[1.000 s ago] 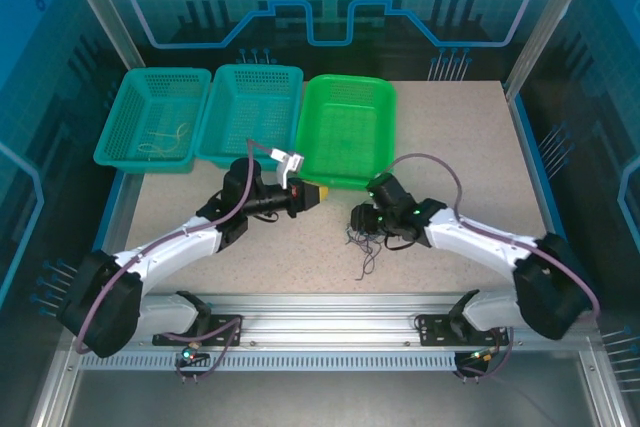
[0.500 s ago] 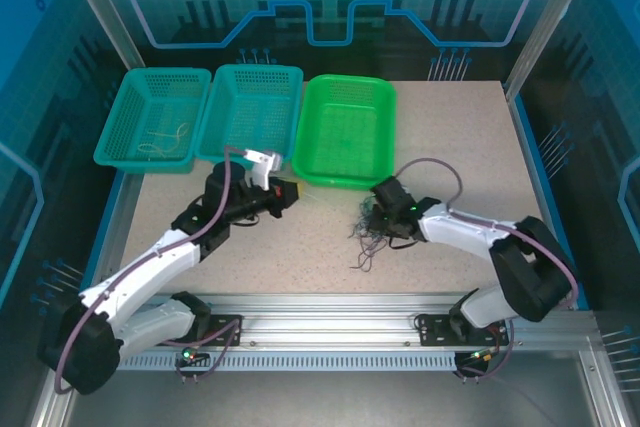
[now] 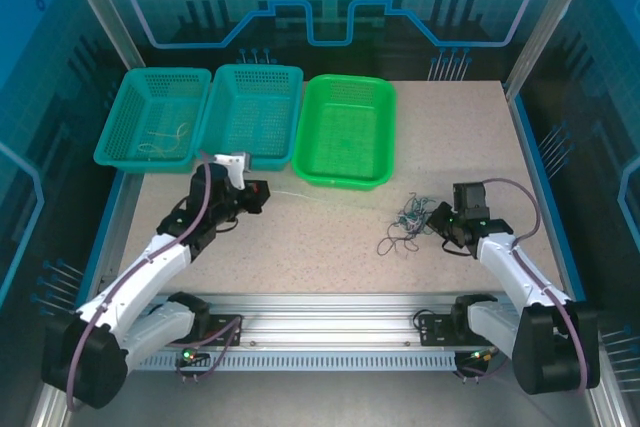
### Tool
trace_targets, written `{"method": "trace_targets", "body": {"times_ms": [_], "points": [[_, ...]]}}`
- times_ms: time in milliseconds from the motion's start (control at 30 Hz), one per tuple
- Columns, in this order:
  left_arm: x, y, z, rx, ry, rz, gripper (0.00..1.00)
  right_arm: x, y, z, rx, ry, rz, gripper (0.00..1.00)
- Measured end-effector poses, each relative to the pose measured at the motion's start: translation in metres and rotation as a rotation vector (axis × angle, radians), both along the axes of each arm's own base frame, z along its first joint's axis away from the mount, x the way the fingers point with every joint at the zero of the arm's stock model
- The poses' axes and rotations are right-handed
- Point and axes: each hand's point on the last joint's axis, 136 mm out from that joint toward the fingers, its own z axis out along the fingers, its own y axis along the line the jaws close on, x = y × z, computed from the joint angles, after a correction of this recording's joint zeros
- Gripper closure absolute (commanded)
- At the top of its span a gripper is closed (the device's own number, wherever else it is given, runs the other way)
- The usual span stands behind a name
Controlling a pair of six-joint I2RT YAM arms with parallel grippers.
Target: Untangle the cables
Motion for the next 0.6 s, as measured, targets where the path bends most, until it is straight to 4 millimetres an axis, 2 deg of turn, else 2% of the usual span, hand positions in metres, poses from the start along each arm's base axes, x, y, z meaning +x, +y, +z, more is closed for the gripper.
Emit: {"method": "trace_targets", "body": {"times_ms": [67,100,167,400,500,600], "points": [[-0.006,-0.015,-0.002,0.016,-0.018,-0.062,0.67,0.004,0.010,0.010,0.033,-0.048,0.058,1.00],[-0.009,-0.024,-0.001,0.023,-0.042,-0.099,0.59,0.007,0.016,0.019,0.050,-0.087,0.099,1.00],[-0.014,-0.038,0.006,0.037,-0.098,-0.165,0.50,0.011,0.027,0.038,0.071,-0.161,0.177,1.00],[-0.030,-0.085,0.027,0.095,-0.312,-0.375,0.38,0.026,0.062,0.129,0.106,-0.421,0.446,1.00],[-0.037,-0.109,0.025,0.115,-0.372,-0.476,0.36,0.024,0.073,0.150,0.132,-0.476,0.526,1.00],[-0.043,-0.131,0.012,0.115,-0.383,-0.570,0.34,0.020,0.081,0.161,0.152,-0.495,0.573,1.00]]}}
